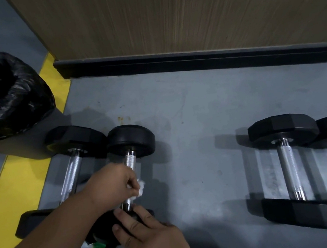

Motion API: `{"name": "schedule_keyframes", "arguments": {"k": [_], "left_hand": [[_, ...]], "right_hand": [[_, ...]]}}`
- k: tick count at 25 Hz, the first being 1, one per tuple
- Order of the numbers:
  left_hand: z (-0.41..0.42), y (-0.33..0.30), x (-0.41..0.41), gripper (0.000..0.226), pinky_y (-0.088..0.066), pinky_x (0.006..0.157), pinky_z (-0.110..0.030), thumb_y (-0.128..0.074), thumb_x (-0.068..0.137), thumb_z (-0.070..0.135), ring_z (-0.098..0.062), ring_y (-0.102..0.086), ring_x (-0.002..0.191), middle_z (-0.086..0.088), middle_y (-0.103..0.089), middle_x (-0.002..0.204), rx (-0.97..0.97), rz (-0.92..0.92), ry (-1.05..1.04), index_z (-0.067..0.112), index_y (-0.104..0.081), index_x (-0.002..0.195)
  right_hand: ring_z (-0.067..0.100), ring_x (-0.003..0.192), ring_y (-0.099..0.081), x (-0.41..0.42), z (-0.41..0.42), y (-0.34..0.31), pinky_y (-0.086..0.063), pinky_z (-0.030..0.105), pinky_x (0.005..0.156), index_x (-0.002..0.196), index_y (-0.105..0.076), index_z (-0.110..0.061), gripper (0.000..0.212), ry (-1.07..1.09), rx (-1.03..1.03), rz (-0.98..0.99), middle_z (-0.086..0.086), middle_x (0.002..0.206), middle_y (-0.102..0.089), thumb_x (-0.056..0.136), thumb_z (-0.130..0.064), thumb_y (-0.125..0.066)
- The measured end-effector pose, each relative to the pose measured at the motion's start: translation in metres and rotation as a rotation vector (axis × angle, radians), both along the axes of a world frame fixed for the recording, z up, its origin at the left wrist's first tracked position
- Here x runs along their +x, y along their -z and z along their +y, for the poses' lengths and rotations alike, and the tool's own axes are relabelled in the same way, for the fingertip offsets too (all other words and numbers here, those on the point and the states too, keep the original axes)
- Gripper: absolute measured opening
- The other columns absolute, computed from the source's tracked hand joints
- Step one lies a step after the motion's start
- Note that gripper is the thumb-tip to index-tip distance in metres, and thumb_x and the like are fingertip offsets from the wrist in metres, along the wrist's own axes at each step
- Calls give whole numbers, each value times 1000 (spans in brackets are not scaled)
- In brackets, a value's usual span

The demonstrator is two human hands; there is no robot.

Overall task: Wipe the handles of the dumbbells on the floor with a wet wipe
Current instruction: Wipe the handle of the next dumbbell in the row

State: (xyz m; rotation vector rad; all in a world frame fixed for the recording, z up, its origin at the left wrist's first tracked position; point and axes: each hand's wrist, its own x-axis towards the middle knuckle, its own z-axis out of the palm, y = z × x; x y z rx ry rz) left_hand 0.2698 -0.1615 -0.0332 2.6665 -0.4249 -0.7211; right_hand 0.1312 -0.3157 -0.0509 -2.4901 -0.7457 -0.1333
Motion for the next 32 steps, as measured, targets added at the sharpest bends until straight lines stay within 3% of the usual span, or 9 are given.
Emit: {"name": "schedule_keyframes", "arguments": {"k": [3, 5, 8, 11, 15, 19, 24, 28, 32], "left_hand": [[3, -4, -3, 21, -54, 75, -18, -79, 65, 36, 12, -61, 76, 28, -67, 79, 109, 139, 71, 53, -67, 65], [1, -3, 0, 16, -55, 75, -20, -77, 63, 42, 11, -62, 77, 27, -68, 81, 112, 124, 69, 54, -67, 68], [-8, -1, 6, 10, -54, 75, -23, -73, 67, 49, 6, -63, 81, 25, -69, 85, 103, -74, 56, 50, -69, 76], [-14, 2, 18, 6, -51, 70, -23, -76, 75, 39, -3, -65, 84, 21, -69, 88, 36, -273, 35, 37, -74, 80], [-12, 3, 21, 6, -48, 60, -21, -79, 68, 30, -12, -67, 66, 15, -68, 74, -31, -454, 39, 30, -74, 70], [-2, 4, 12, 14, -51, 67, -17, -85, 67, 26, 7, -61, 71, 28, -62, 70, -116, -173, -7, 34, -75, 72], [4, -3, -6, 18, -49, 70, -10, -80, 71, 32, 15, -61, 75, 29, -68, 76, 5, 144, 82, 47, -71, 68], [3, -4, -4, 17, -52, 71, -15, -82, 67, 39, 15, -61, 75, 32, -67, 75, -9, 81, 30, 48, -73, 79], [2, 2, -5, 16, -54, 74, -21, -74, 65, 51, 14, -61, 77, 35, -66, 78, -39, 4, -49, 56, -69, 79]], "right_hand": [[12, 129, -58, 1, -2, -2, -54, 18, 62, 128, -62, -42, 37, -11, -6, 8, -19, 148, -52, 109, -29, -34], [12, 129, -58, 1, -2, -2, -54, 19, 62, 128, -62, -42, 36, -15, -17, 2, -18, 148, -52, 109, -30, -34], [12, 127, -60, 0, -1, -2, -54, 19, 62, 126, -64, -43, 36, -5, -6, 5, -19, 147, -53, 109, -32, -35], [13, 126, -61, 0, -1, 0, -54, 20, 59, 126, -65, -42, 36, 2, -10, -7, -19, 148, -52, 108, -32, -35], [15, 126, -61, -2, 2, 4, -53, 21, 57, 126, -64, -40, 34, -4, -8, -29, -17, 149, -52, 108, -31, -38], [16, 126, -62, -1, 1, 5, -54, 21, 55, 128, -64, -40, 38, -14, -25, -36, -16, 149, -52, 108, -30, -34], [19, 126, -61, 0, -2, 6, -53, 24, 65, 130, -61, -38, 40, -23, -25, -70, -15, 150, -51, 107, -29, -30], [23, 122, -64, 2, -3, 11, -59, 40, 82, 127, -64, -35, 39, -35, -22, -113, -9, 147, -56, 107, -29, -31], [26, 121, -64, 2, -4, 10, -60, 38, 85, 128, -67, -36, 43, -69, -15, -86, -7, 149, -54, 109, -30, -29]]}}
